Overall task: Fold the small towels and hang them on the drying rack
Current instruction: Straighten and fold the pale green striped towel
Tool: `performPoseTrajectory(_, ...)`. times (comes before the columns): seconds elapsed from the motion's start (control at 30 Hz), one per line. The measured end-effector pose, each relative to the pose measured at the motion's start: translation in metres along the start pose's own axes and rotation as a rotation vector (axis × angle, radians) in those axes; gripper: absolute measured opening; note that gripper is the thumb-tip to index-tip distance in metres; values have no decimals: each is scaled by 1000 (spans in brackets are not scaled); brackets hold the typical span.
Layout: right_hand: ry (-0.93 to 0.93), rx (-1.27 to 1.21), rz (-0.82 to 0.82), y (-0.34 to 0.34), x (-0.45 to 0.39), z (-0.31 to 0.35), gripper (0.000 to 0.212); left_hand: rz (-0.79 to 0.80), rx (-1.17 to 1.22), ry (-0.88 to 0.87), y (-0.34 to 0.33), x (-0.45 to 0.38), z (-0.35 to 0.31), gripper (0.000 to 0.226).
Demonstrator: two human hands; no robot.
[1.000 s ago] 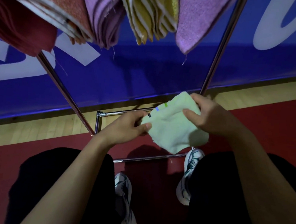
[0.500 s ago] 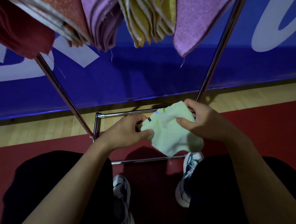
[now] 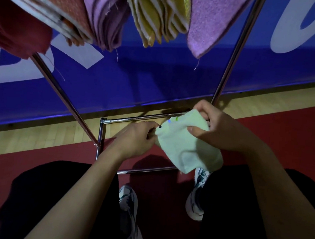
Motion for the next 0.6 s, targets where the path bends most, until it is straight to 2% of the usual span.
performPoseTrajectory(0.1,10,6,81,-7,2,3,53,-6,-10,-26,2,3,-6,6)
performPoseTrajectory(0.13,20,34,105,-9,3,3,52,-15,-8,-24,2,3,-6,8)
performPoseTrajectory(0.2,35,153,102,-11,4,2,36,-35,-13,-9,4,3,-3,22)
performPoseTrajectory(0.27,21,230,77,-11,5,-1,21,-54,4,17,9,4,-1,22)
performPoseTrajectory(0.33,-32,233,63,-11,4,-9,17,-81,40,15,15,6,-3,22)
performPoseTrajectory(0.5,-118,177,-4,-3,-1,-20,33,-137,59,8,22,4,0,20)
performPoseTrajectory(0.6,-127,163,76,-5,2,-19,33,-160,38,17,24,2,3,13)
Point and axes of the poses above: each hand's wrist, its own x-axis away from the middle knuckle, its own y-axis out of the back of the hand, z = x × y, the point moved 9 cm from there along -x, towards the middle knuckle, and after that the axes turned 3 degrees about -y, right-handed, at the moved point
